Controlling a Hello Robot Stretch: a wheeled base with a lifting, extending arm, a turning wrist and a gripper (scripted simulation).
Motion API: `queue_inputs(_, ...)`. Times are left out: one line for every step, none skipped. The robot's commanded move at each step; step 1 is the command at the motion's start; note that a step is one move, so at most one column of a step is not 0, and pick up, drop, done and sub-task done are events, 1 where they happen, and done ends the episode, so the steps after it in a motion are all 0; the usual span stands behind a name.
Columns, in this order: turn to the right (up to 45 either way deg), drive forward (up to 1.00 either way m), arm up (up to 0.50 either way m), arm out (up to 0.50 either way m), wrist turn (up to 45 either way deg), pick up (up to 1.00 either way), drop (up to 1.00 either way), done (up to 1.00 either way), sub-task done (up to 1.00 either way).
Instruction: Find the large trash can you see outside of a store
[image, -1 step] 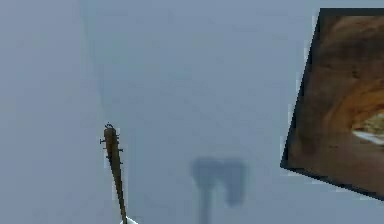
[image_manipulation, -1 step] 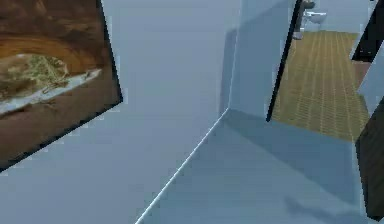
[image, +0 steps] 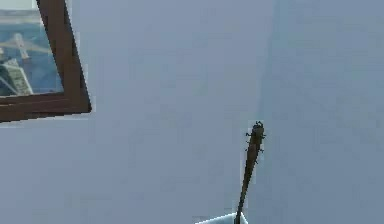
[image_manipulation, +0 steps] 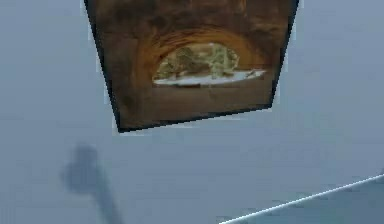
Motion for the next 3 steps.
queue_inputs(-45.0,0.0,0.0,0.0,0.0,0.0,0.0,0.0,0.0)
queue_inputs(-45.0,0.0,0.0,0.0,0.0,0.0,0.0,0.0,0.0)
queue_inputs(-15.0,0.0,0.0,0.0,0.0,0.0,0.0,0.0,0.0)
